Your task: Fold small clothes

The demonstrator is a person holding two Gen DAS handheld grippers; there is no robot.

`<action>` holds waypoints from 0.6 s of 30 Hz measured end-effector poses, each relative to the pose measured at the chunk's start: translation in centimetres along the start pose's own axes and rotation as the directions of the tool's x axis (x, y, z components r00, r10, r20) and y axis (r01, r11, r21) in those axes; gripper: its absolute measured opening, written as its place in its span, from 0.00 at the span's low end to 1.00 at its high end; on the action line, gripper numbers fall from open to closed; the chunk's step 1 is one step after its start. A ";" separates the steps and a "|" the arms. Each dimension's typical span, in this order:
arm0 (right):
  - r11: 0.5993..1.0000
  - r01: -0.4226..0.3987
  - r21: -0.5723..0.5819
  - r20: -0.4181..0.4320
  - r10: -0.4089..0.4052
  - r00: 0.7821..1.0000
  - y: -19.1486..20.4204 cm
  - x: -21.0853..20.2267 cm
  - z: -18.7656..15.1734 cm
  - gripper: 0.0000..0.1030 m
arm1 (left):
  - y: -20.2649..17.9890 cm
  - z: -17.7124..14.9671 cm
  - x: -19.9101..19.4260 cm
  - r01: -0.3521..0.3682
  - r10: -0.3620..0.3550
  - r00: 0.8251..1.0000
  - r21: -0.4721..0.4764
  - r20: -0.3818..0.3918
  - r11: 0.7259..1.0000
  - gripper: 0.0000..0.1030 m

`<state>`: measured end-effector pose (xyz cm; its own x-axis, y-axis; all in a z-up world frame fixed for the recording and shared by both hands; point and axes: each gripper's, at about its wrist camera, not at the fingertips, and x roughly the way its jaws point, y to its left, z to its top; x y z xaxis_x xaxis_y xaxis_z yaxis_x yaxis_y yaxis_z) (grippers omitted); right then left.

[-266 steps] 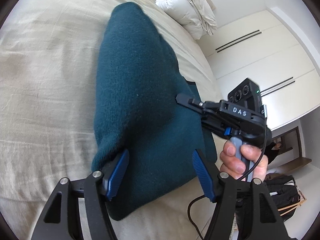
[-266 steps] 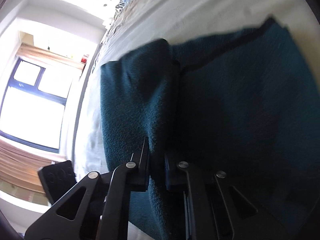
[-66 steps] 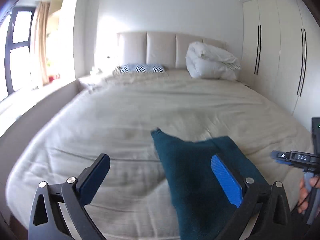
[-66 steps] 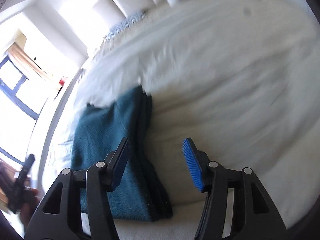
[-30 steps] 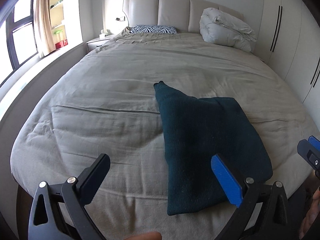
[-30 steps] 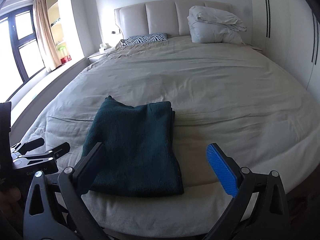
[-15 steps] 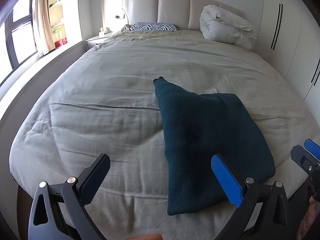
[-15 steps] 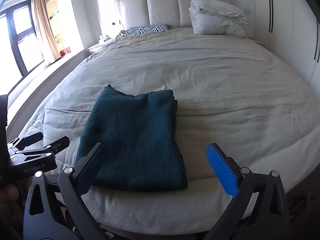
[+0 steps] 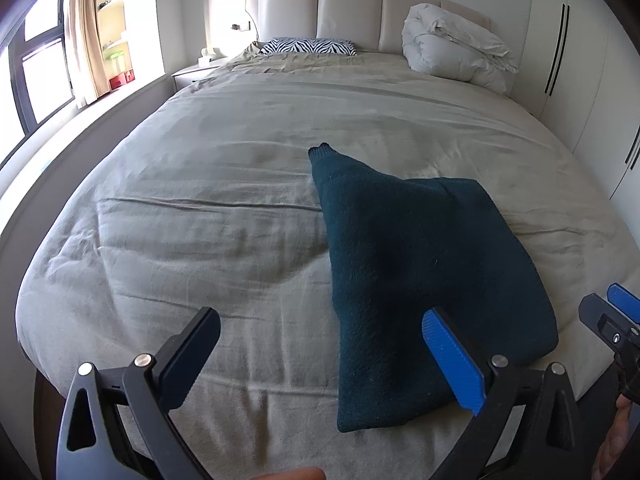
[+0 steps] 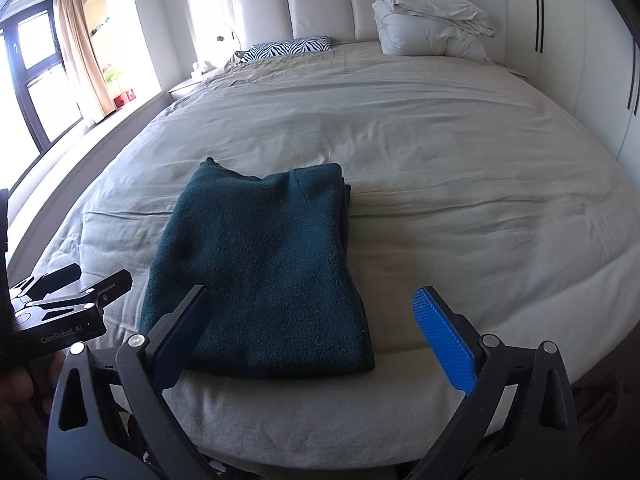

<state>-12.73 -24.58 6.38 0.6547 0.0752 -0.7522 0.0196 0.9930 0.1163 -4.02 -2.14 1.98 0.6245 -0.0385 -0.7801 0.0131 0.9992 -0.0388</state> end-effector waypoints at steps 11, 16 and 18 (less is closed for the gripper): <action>1.000 0.001 -0.001 -0.024 -0.001 1.000 0.2 0.9 -0.3 0.99 | 0.1 -0.1 0.5 0.002 -0.002 1.000 0.000 -0.014 1.000 1.00; 1.000 0.002 0.002 -0.032 -0.002 0.999 0.2 1.3 -0.3 0.99 | 0.1 -0.2 0.6 0.001 -0.001 1.000 -0.001 -0.017 1.000 1.00; 1.000 0.002 0.002 -0.034 -0.002 0.999 0.2 1.4 -0.3 0.99 | 0.1 -0.2 0.6 0.002 -0.002 1.000 -0.002 -0.018 1.000 1.00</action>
<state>-12.05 -24.28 5.16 0.6285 0.0764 -0.7741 0.0224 0.9930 0.1161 -3.76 -2.05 1.39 0.6102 -0.0405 -0.7912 0.0128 0.9991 -0.0413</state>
